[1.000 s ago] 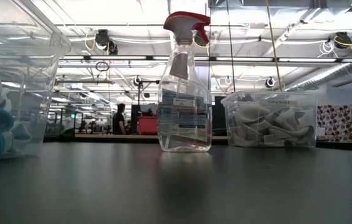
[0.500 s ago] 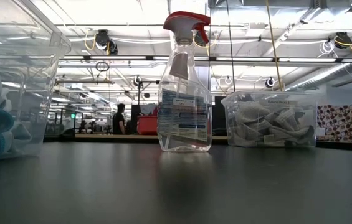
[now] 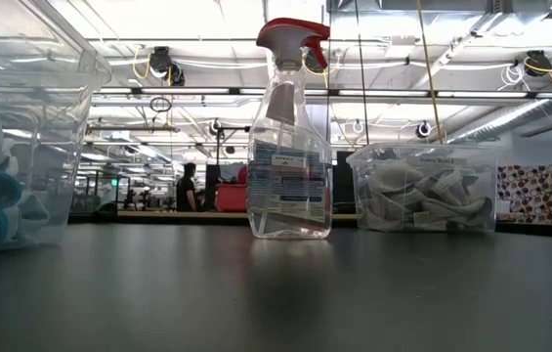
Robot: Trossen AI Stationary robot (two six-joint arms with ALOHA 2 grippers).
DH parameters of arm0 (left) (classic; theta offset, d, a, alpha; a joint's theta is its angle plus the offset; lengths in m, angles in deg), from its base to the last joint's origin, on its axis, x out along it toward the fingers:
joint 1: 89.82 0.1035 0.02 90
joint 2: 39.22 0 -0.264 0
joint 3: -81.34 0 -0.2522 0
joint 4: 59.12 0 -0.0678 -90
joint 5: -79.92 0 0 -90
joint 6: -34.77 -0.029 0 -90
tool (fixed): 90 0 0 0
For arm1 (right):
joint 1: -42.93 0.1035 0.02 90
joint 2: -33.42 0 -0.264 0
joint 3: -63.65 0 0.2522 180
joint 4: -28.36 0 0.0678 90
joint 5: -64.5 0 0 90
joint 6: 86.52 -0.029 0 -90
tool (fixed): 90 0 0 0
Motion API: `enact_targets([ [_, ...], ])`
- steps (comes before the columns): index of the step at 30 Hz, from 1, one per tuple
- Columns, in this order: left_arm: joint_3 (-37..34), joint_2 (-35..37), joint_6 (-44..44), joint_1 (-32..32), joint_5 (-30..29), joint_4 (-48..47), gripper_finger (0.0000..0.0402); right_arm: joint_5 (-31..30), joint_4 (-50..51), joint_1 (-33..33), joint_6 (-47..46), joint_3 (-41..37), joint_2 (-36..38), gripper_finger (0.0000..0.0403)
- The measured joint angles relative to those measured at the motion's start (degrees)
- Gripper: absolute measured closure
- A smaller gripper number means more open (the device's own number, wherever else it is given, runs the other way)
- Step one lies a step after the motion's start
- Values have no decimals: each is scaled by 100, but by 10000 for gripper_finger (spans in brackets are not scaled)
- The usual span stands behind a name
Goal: Sort microfiber towel by color & place in baskets
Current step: Put the blue towel on the bottom transparent bin
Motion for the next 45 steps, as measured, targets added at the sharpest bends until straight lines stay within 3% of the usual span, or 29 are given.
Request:
enact_targets([
  [6,11,395,578,-351,-100,-970,379,-47,452,140,2,-4,4,218],
  [11,11,661,1458,-806,-40,-2088,379,-33,784,231,-168,-4,11,184],
  [23,6,603,4011,-2115,432,-4729,379,-11,979,365,-291,-7,47,189],
  [32,-362,351,4785,-2666,706,-5224,379,-34,992,407,-260,-7,148,193],
  [45,-1533,190,4880,-2628,949,-5082,379,-27,989,407,-315,-7,146,193],
])
